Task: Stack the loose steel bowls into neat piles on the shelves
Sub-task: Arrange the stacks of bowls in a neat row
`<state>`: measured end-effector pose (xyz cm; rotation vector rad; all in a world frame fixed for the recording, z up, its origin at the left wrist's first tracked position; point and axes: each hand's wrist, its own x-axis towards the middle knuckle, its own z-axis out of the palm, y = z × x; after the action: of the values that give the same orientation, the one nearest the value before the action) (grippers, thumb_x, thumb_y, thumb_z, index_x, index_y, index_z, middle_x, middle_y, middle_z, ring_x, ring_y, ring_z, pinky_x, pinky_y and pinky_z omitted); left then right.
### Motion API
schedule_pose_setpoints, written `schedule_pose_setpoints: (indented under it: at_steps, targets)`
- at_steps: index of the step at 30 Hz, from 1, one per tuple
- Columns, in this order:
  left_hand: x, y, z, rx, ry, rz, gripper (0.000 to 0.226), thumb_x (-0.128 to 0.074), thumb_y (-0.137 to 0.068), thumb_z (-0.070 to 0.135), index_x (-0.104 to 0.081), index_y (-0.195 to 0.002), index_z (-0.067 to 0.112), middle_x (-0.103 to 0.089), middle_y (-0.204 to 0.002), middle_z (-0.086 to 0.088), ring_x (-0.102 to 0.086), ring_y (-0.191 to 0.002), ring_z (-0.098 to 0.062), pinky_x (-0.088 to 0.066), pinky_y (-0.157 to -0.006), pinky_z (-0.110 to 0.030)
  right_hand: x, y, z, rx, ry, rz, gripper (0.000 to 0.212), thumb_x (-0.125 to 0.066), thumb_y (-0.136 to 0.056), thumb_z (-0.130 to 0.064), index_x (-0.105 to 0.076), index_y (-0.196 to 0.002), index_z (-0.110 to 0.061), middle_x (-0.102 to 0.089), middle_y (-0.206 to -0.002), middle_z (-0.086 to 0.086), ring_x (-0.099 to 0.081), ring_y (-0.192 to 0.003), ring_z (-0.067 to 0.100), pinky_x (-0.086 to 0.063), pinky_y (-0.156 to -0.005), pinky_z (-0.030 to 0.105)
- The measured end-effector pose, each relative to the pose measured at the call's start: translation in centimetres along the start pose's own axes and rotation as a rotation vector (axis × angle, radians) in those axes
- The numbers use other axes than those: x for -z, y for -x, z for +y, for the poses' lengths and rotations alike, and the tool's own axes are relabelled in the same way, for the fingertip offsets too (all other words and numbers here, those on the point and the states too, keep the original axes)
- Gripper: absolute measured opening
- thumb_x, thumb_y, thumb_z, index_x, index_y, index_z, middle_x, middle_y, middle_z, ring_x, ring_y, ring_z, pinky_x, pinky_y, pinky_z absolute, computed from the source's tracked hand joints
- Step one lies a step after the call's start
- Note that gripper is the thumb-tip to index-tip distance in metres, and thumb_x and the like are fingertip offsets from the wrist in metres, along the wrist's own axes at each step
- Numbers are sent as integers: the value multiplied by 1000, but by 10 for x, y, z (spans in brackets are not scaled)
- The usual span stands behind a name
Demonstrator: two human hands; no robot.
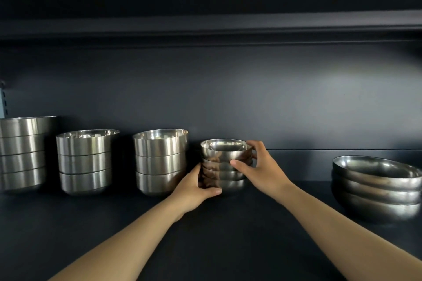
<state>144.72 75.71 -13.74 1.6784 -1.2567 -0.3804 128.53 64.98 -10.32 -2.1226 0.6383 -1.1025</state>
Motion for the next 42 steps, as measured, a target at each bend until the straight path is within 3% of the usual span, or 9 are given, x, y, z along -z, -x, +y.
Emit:
schedule_pose_setpoints:
  at_steps: [9,15,19,23,27,32,36,42]
  targets:
    - [0,0,-2,2,-39,-6,81,-77,-75,29,-32,-143,26,-55,-130,7,-53,-118,-11,-40,-107,-36,-1,1,1,22,27,-1,56,-68,-82,-39,-39,-128,-29,-52,-116,-12,-47,-94,-11,-37,-67,7]
    - [0,0,-2,-20,-183,27,59,-77,-74,33,-52,-126,22,-63,-119,5,-58,-111,-12,-45,-101,-35,4,12,-1,64,84,8,59,-69,-81,-38,-37,-130,-30,-47,-121,-16,-45,-98,-8,-33,-71,5]
    - [2,9,10,-58,-251,114,41,-78,-74,25,-62,-111,17,-68,-102,4,-64,-96,-11,-45,-82,-21,18,28,-13,85,126,28,61,-68,-82,-38,-34,-132,-30,-40,-118,-21,-39,-106,-6,-30,-82,7]
    - [9,27,37,-41,-394,273,44,-78,-75,26,-66,-109,1,-69,-105,-9,-63,-95,-18,-43,-80,-24,47,61,-30,135,170,42,61,-67,-83,-36,-35,-134,-28,-45,-136,-10,-41,-126,8,-31,-94,19]
    - [-7,56,72,-61,-442,309,39,-78,-73,31,-71,-99,4,-72,-97,-5,-66,-95,-20,-46,-81,-28,96,106,-36,264,341,10,57,-64,-85,-37,-35,-134,-26,-46,-136,-6,-41,-125,11,-32,-94,19]
    - [-74,82,115,22,-325,120,60,-80,-71,37,-62,-121,10,-67,-113,-4,-60,-94,-10,-42,-83,-21,155,133,-33,353,402,-23,55,-63,-86,-35,-37,-133,-25,-48,-132,-5,-44,-122,11,-39,-97,25]
    - [-130,79,147,67,-222,42,77,-80,-68,41,-50,-133,11,-61,-125,-6,-60,-108,-15,-41,-83,-19,212,138,-14,380,388,-16,54,-66,-84,-34,-40,-130,-29,-50,-123,-8,-49,-106,5,-38,-82,14]
    - [-187,62,169,175,-62,-9,101,-84,-61,43,-34,-143,11,-51,-137,-6,-52,-120,-17,-41,-100,-26,278,117,33,185,318,14,56,-70,-79,-39,-43,-128,-31,-41,-125,-15,-47,-101,2,-35,-77,8]
